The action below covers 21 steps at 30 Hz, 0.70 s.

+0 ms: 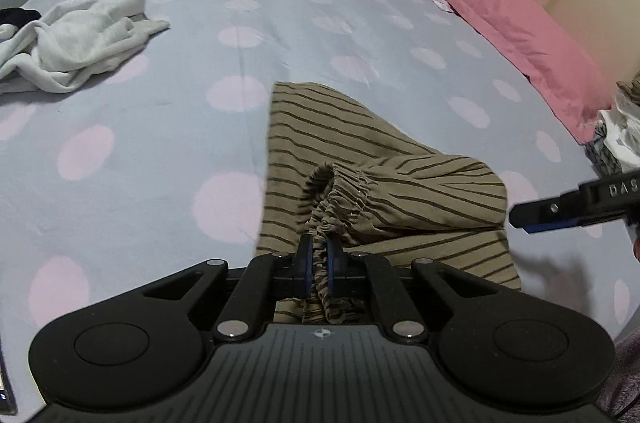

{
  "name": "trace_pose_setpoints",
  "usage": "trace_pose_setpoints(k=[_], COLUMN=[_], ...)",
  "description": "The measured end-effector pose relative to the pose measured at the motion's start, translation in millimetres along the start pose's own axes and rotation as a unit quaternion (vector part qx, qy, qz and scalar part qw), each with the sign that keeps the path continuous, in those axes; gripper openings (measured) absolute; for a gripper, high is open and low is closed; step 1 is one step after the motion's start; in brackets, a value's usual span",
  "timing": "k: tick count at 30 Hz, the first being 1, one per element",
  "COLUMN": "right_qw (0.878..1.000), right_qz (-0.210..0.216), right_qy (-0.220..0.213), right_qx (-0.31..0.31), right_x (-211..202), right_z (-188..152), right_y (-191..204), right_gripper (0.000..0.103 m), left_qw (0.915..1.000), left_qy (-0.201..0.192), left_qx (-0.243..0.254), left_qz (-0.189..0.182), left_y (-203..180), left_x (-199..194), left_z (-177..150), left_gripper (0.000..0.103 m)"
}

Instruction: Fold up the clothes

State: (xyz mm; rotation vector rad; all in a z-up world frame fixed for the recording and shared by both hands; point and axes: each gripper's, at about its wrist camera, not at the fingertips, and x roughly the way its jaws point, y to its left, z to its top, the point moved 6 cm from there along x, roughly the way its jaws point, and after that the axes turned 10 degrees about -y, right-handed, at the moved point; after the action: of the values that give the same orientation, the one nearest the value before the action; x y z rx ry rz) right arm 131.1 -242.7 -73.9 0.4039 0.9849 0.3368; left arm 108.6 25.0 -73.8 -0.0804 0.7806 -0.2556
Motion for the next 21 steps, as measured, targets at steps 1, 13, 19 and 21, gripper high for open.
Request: trace_pose_setpoints(k=[1,13,19,21], right_qw=[1.000,0.999,0.999,0.998], right_qz=[0.000,-0.016,0.006,0.022], right_qy=[0.001,-0.003,0.038,0.060], right_qx=[-0.002,-0.030,-0.010,-0.005], right_x=[0,9,17,18], right_z=[0,4,-12,-24], right_y=[0,-4,-4,-2], right_gripper=[0.052,0.052,0.052,0.052], left_qw=[1.0000,0.9999,0.9991,0.9991], left_qy=[0.004,0.007,0.003,0.013], left_qx=[-0.006,0.006,0.012,-0.013], left_qz=[0.003,0.014,0.041,0.039], left_y=[3,0,-2,1], left_x=[4,14,-10,-18], left_z=[-2,-11,-14,-20], left_gripper=[0.005,0.031,0.047,0.047])
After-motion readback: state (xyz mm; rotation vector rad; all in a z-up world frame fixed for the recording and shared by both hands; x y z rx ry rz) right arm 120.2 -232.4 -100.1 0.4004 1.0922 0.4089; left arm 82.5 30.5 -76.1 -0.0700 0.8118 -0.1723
